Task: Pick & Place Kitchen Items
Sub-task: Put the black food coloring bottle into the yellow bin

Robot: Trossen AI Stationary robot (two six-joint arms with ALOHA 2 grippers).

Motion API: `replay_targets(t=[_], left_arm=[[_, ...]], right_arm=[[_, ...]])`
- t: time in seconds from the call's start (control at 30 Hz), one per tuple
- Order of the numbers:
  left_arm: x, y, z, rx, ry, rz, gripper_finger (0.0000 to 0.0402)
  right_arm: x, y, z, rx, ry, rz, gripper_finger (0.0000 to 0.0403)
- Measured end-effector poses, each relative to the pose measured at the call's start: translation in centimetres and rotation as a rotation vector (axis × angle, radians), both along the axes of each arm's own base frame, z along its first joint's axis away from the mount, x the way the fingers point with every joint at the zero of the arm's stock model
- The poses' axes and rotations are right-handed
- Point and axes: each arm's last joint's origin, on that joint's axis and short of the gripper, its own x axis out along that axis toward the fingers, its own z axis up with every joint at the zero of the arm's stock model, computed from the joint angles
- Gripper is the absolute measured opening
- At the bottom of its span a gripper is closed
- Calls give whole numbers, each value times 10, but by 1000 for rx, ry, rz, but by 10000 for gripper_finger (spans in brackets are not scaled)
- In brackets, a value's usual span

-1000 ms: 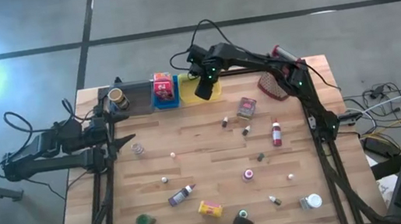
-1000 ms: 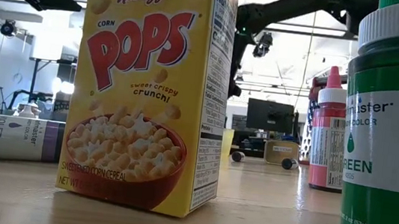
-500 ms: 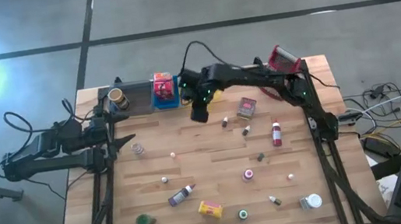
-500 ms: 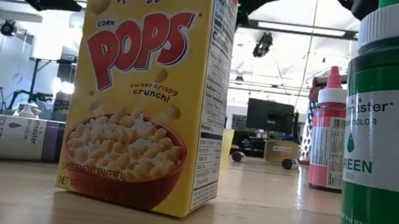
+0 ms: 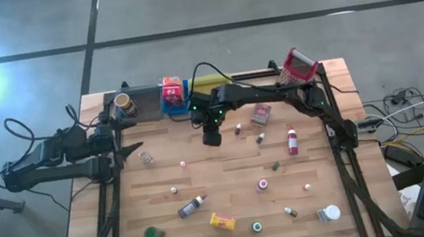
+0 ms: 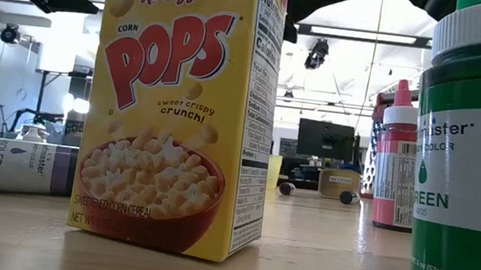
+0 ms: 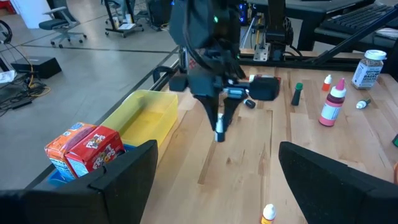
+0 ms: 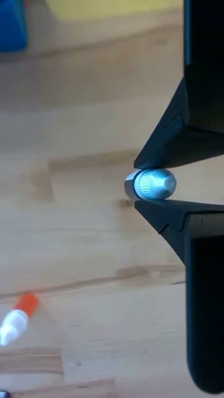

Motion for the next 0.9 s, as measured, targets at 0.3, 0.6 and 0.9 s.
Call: replay_targets(t=[0.3,0.6,0.9], left_arm=[[0,0,0,0,0,0,339],[0,0,0,0,0,0,339],[0,0,0,0,0,0,339]], right_arm=[[-2,4,-26,26,10,-2,77],[-8,5,-43,43,44,-2,69],[-7,5,-44,43,33,-7,95]])
